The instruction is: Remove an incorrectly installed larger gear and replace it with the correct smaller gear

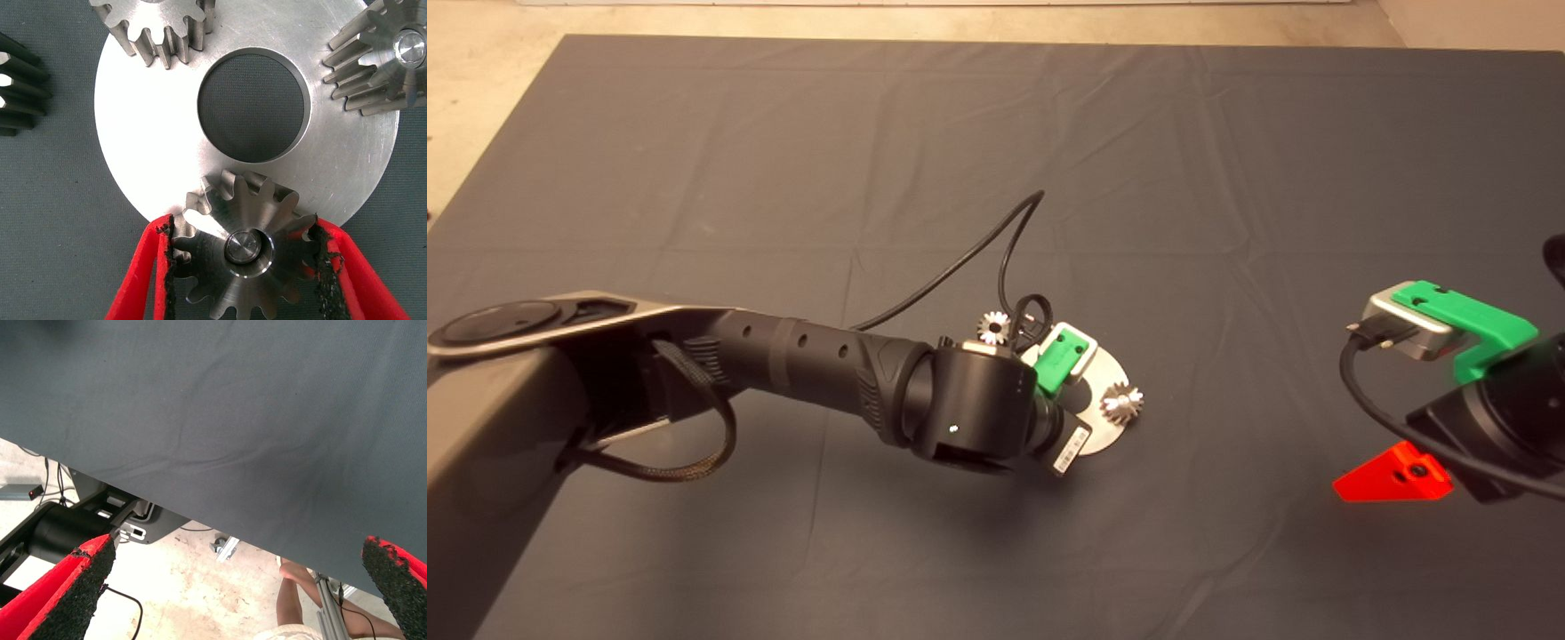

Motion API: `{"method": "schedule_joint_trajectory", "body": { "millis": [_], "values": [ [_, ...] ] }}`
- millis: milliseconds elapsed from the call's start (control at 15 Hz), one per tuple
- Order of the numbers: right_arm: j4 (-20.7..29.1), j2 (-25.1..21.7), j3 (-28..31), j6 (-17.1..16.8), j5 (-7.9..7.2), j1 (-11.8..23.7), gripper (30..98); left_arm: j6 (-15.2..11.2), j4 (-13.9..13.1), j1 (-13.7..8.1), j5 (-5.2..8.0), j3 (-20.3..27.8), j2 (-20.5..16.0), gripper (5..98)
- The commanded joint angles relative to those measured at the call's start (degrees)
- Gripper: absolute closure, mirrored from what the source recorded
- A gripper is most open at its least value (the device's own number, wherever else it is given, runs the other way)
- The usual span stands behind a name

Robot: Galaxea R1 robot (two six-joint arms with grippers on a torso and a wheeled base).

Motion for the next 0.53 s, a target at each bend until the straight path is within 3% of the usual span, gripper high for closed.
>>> {"method": "schedule_joint_trajectory", "body": {
  "millis": [0, 333, 467],
  "values": [
    [1.3, -0.1, 0.2, 0.0, 0.18, 1.0, 30.6, 3.1, 1.0, 0.4, 6.50, 0.3, 0.2, 66.5],
    [1.3, -0.2, 0.2, 0.0, 0.18, 1.0, 30.6, 3.0, 0.1, -0.5, 6.50, 0.8, 0.4, 66.7],
    [1.3, -0.1, 0.2, 0.0, 0.18, 1.0, 30.6, 1.9, -2.2, -3.5, 6.50, 2.1, 0.5, 67.0]
  ]
}}
